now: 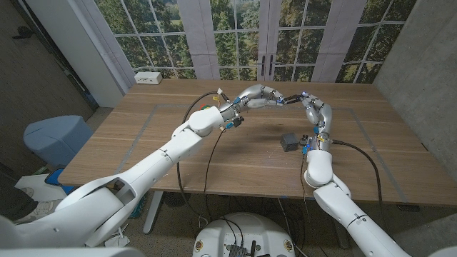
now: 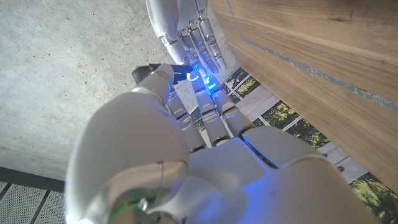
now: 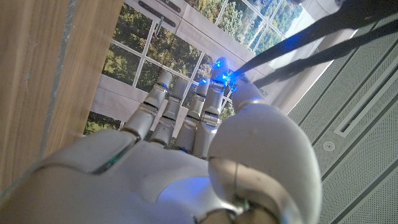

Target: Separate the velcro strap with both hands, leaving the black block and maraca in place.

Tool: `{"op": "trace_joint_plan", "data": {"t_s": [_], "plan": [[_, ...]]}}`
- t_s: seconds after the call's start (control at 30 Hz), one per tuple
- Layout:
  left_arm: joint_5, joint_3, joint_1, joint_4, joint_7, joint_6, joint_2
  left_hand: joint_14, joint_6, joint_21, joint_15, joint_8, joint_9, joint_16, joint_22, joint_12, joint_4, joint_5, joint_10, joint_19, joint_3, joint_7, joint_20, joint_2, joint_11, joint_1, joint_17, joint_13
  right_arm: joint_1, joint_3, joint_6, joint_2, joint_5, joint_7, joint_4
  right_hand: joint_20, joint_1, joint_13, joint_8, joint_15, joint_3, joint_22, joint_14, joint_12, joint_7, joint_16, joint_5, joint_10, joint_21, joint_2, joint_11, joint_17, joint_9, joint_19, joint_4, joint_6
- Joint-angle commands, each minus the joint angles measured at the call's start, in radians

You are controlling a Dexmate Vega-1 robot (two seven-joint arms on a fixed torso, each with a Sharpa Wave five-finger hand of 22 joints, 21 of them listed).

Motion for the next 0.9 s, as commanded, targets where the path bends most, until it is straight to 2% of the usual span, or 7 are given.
{"op": "trace_joint_plan", "data": {"t_s": [0.03, 0.33, 0.7, 0.9], "plan": [[0.004, 0.001, 0.0, 0.005, -0.005, -0.005, 0.0, 0.018, 0.044, 0.014, -0.174, 0.016, 0.001, 0.003, 0.002, 0.009, -0.003, -0.002, 0.029, -0.002, -0.007, 0.003, -0.008, -0.009, -0.004, -0.013, 0.001, 0.021, 0.006, 0.008, 0.019, 0.021, 0.014, -0.022, 0.017, 0.0, 0.014, 0.003, -0.004, -0.111, -0.004, 0.004, 0.004, 0.001, 0.008, 0.007, 0.006, 0.001, 0.004, 0.014, 0.004, 0.003, 0.003, 0.01, 0.002, 0.002], [0.002, -0.001, 0.004, 0.001, -0.009, -0.021, 0.001, 0.019, 0.045, 0.021, -0.176, 0.013, 0.001, -0.001, 0.001, 0.003, -0.006, -0.002, 0.027, -0.003, -0.006, -0.003, -0.006, -0.014, -0.006, -0.013, -0.003, 0.027, 0.01, 0.014, 0.034, 0.041, 0.028, -0.033, 0.031, -0.001, 0.016, 0.008, -0.008, -0.108, -0.005, 0.005, 0.007, 0.0, 0.007, 0.004, 0.011, -0.002, 0.009, 0.016, 0.008, 0.0, 0.004, 0.012, 0.002, -0.001], [-0.002, -0.001, 0.005, -0.008, -0.024, -0.034, 0.005, -0.015, -0.001, 0.032, -0.18, -0.015, -0.003, -0.022, 0.0, -0.022, -0.01, 0.001, -0.031, -0.016, 0.0, -0.021, -0.012, -0.007, -0.012, 0.001, 0.001, 0.031, 0.017, 0.025, 0.049, 0.079, 0.036, -0.072, 0.05, 0.001, 0.01, 0.012, -0.008, -0.108, -0.008, 0.007, 0.014, 0.001, 0.003, 0.003, 0.016, 0.0, 0.016, 0.016, 0.009, -0.003, 0.007, 0.017, 0.006, 0.001], [0.0, -0.001, 0.007, -0.017, -0.024, -0.033, 0.009, -0.021, -0.001, 0.034, -0.181, -0.017, -0.004, -0.026, 0.0, -0.022, -0.009, 0.001, -0.04, -0.019, 0.0, -0.023, -0.014, -0.004, -0.011, 0.002, 0.003, 0.034, 0.019, 0.03, 0.055, 0.094, 0.05, -0.08, 0.058, 0.003, 0.007, 0.015, -0.008, -0.108, -0.01, 0.007, 0.022, 0.001, 0.003, 0.005, 0.019, 0.003, 0.02, 0.014, 0.011, -0.004, 0.007, 0.02, 0.006, 0.002]]}}
